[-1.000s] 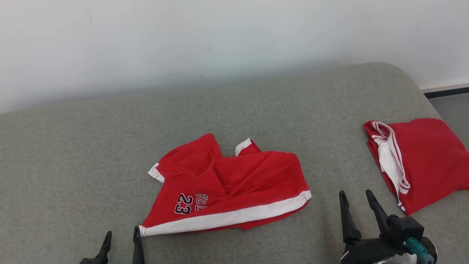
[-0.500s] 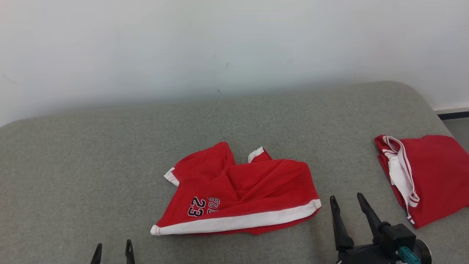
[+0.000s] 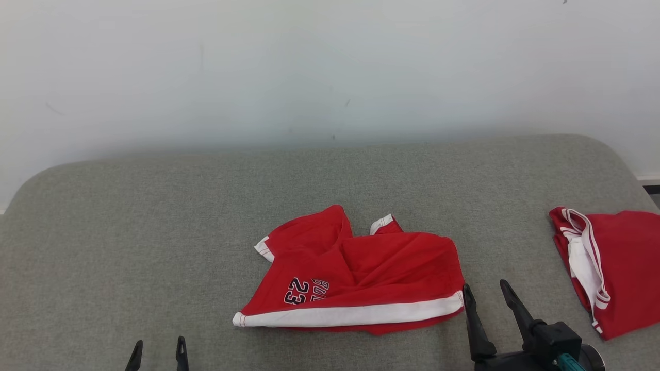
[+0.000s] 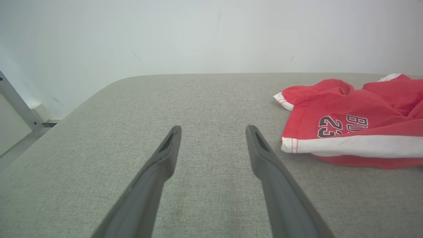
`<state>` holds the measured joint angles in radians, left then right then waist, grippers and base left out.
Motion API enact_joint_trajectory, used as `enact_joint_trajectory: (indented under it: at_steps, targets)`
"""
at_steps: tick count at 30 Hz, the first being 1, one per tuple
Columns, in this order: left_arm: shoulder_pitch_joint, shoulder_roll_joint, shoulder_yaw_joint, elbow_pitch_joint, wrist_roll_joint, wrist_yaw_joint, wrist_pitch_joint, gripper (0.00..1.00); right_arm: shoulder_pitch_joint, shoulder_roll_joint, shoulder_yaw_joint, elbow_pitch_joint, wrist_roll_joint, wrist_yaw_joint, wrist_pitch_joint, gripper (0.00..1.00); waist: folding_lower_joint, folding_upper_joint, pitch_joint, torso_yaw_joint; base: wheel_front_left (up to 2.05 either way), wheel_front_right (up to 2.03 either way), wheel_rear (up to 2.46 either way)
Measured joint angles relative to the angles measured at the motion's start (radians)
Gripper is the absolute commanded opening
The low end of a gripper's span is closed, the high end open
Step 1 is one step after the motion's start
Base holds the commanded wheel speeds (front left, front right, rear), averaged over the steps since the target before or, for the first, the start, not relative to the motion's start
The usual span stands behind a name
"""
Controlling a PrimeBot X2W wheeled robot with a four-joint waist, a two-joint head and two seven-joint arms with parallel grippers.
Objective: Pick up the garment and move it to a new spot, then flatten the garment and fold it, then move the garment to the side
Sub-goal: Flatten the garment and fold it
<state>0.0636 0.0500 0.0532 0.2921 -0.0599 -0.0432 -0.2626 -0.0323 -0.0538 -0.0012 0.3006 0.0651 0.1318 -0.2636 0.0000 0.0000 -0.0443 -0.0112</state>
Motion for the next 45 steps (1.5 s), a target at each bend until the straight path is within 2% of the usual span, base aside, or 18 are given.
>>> enact_joint_trajectory:
  at_steps: [15, 23, 29, 34, 45]
  targets:
    - [0.004, 0.000, -0.030, -0.009, -0.005, -0.010, 0.000, 1.00, 0.005, 0.001, -0.014, 0.009, 0.001, 0.000, 0.000, 1.00, 0.0000, 0.0000, 0.007, -0.002, 0.00, 0.00, 0.00]
    - [-0.016, 0.000, -0.089, 0.008, -0.079, -0.046, 0.000, 1.00, 0.003, 0.001, -0.013, 0.023, -0.003, 0.000, 0.000, 1.00, 0.0000, 0.0000, 0.045, -0.006, 0.00, 0.00, 0.00]
    - [-0.074, 0.000, -0.132, 0.037, -0.175, -0.071, 0.000, 1.00, -0.012, -0.009, -0.011, 0.022, -0.004, 0.000, 0.000, 1.00, 0.0001, 0.0000, 0.098, -0.015, 0.00, 0.00, 0.00]
    - [-0.105, 0.000, -0.145, 0.064, -0.238, -0.080, 0.000, 1.00, -0.032, -0.019, -0.011, 0.022, -0.002, 0.000, 0.000, 1.00, 0.0003, 0.0001, 0.141, -0.031, 0.00, 0.00, 0.00]
    - [-0.148, 0.000, -0.144, 0.118, -0.299, -0.086, 0.000, 1.00, -0.051, -0.024, -0.013, 0.026, 0.004, 0.000, 0.000, 1.00, 0.0002, 0.0001, 0.187, -0.073, 0.00, 0.00, 0.00]
